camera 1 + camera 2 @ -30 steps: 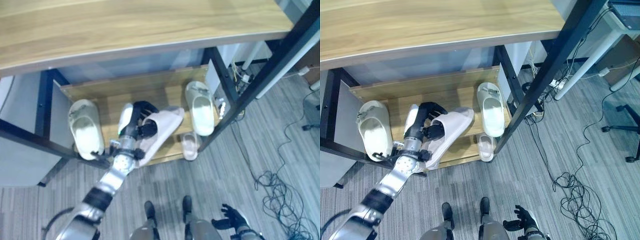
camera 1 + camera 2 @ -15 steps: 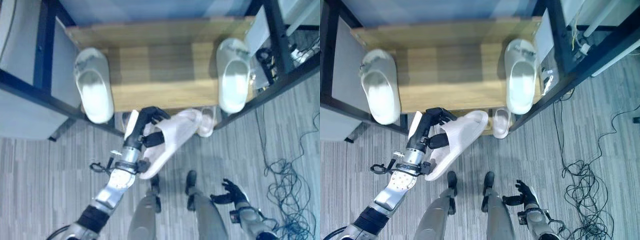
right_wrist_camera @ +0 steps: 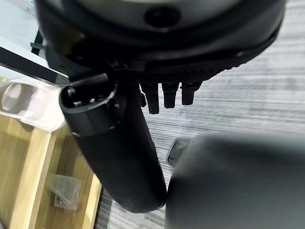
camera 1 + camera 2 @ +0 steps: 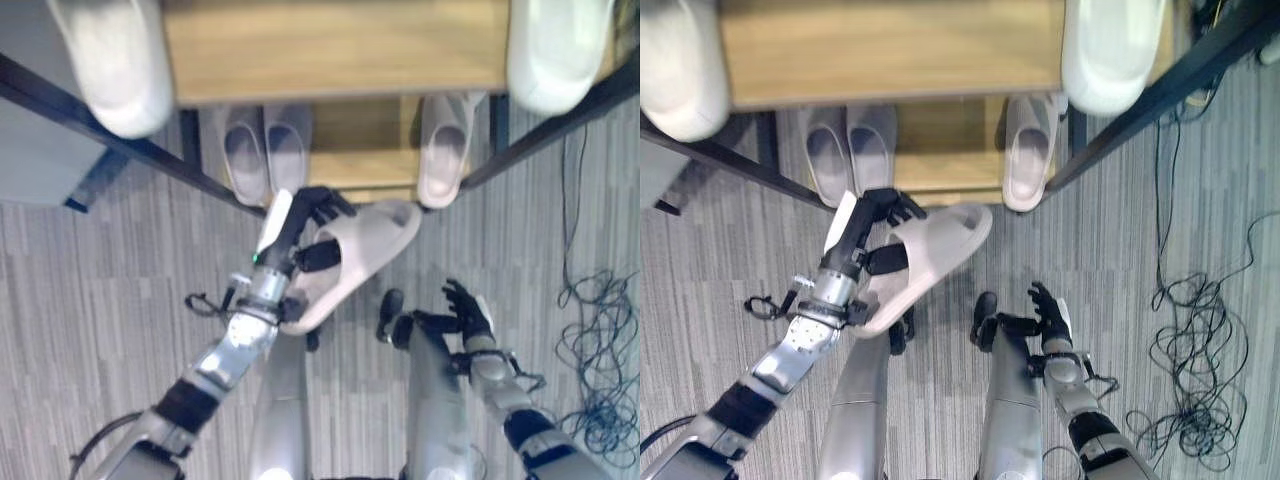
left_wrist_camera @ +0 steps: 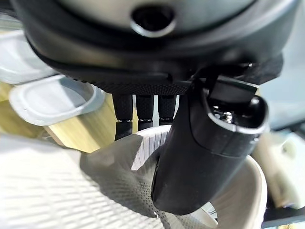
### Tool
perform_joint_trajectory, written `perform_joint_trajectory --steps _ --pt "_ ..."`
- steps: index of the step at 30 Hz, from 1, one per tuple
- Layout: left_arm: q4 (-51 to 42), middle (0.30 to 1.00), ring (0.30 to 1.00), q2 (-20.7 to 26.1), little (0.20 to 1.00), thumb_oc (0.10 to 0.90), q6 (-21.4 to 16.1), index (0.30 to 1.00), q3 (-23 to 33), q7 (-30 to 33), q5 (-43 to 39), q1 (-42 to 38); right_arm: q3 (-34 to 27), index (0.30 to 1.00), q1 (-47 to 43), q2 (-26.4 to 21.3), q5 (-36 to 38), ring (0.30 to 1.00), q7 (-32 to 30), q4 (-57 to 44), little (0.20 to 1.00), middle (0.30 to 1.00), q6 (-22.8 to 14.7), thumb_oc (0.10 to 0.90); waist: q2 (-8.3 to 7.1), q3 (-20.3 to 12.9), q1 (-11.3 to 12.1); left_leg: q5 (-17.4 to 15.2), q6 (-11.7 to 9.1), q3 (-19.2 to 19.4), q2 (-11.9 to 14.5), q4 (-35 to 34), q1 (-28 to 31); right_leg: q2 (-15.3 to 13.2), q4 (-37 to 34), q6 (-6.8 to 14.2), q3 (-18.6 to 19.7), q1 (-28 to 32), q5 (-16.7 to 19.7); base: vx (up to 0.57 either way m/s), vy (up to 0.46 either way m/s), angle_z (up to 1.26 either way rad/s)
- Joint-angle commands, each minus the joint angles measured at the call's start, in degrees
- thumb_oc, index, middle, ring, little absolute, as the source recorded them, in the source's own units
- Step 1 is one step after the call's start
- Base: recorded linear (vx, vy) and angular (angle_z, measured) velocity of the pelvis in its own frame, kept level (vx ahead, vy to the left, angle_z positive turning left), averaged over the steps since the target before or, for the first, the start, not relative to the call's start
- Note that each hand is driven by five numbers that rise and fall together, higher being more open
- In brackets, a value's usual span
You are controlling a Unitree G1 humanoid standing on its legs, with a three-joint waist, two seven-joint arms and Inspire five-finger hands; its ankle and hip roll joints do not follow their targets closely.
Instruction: Arrange the slippers neatly on the shoe rack.
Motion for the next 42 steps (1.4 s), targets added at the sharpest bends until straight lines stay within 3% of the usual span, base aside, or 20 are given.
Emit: perform_joint_trajectory --steps 1,6,12,17,20,26,33,42 --pt "-3.0 0.300 0.300 -3.2 0.300 0.400 -3.1 0.300 1.2 6.9 3.7 -6.7 0.2 0.900 3.3 -3.1 1.1 0.900 -2.4 -4.0 0.900 0.900 -4.3 0.800 1.63 -4.9 -1.2 -8.8 0.6 -0.6 0.8 5.1 -2.3 -0.1 0.1 3.9 0.3 -2.1 -4.3 0.02 0.026 -0.14" --pt "-1.9 0.300 0.300 -0.8 0.300 0.400 -1.5 0.300 2.1 13.4 4.6 -15.7 -1.0 0.900 2.2 -5.4 0.6 0.900 -3.7 -11.0 0.900 0.900 -5.2 0.800 2.01 -4.4 -2.1 -13.3 1.5 -1.4 1.8 16.8 -11.6 -0.6 11.5 4.0 1.1 -11.8 -8.6 0.06 0.023 -0.12" --pt "-0.7 0.300 0.300 6.4 0.300 0.400 1.5 0.300 2.2 22.5 9.9 -25.4 -1.3 0.900 0.8 -8.2 -0.7 0.900 -4.2 -15.3 0.900 0.900 -6.2 0.800 2.60 -2.5 -3.0 -18.7 2.0 -2.4 2.8 32.1 -20.3 -1.4 26.0 4.7 2.0 -21.1 -13.1 0.11 0.024 -0.09" --pt "2.4 0.300 0.300 9.5 0.300 0.400 3.9 0.300 1.3 25.5 10.4 -32.7 -1.6 0.900 0.4 -9.9 -1.1 0.900 -3.6 -17.1 0.900 0.900 -6.5 0.800 2.65 -1.1 -3.8 -22.2 2.2 -2.9 3.2 43.8 -26.0 -1.5 38.1 4.8 3.4 -27.2 -17.0 0.12 0.001 -0.04" --pt "5.7 0.300 0.300 10.6 0.300 0.400 4.6 0.300 -0.4 26.0 9.2 -36.6 -2.0 0.900 1.0 -11.2 -0.8 0.900 -3.1 -18.5 0.900 0.900 -7.0 0.800 3.25 -0.6 -4.4 -24.0 2.2 -4.0 3.2 49.5 -27.4 -1.8 43.2 4.8 3.6 -27.6 -19.7 0.13 0.008 -0.03" --pt "13.2 0.300 0.300 12.8 0.300 0.400 4.4 0.300 -4.2 24.9 4.7 -41.3 -2.1 0.900 3.9 -13.0 0.6 0.900 -1.7 -21.8 0.900 0.900 -7.6 0.800 2.86 -0.6 -5.1 -27.0 1.1 -6.0 3.4 56.9 -27.5 -2.0 51.4 4.5 5.5 -27.6 -22.9 0.07 0.028 -0.04" --pt "20.3 0.300 0.300 13.4 0.300 0.400 4.7 0.300 -9.5 22.5 0.9 -47.0 -0.9 0.900 7.4 -15.3 1.2 0.900 0.3 -24.7 0.900 0.900 -7.2 0.800 2.34 -0.6 -5.6 -29.7 1.5 -7.1 4.8 63.8 -27.5 -2.1 58.2 5.0 7.9 -27.6 -25.6 0.02 0.025 -0.12" --pt "28.1 0.300 0.300 11.0 0.300 0.400 5.7 0.300 -12.5 18.9 -3.6 -51.9 -0.6 0.900 10.2 -17.5 0.3 0.900 1.9 -27.4 0.900 0.900 -5.5 0.800 4.27 -0.6 -7.0 -31.4 2.5 -5.9 6.9 69.0 -27.5 -2.3 62.8 5.2 10.1 -27.6 -27.9 0.00 0.047 -0.10"
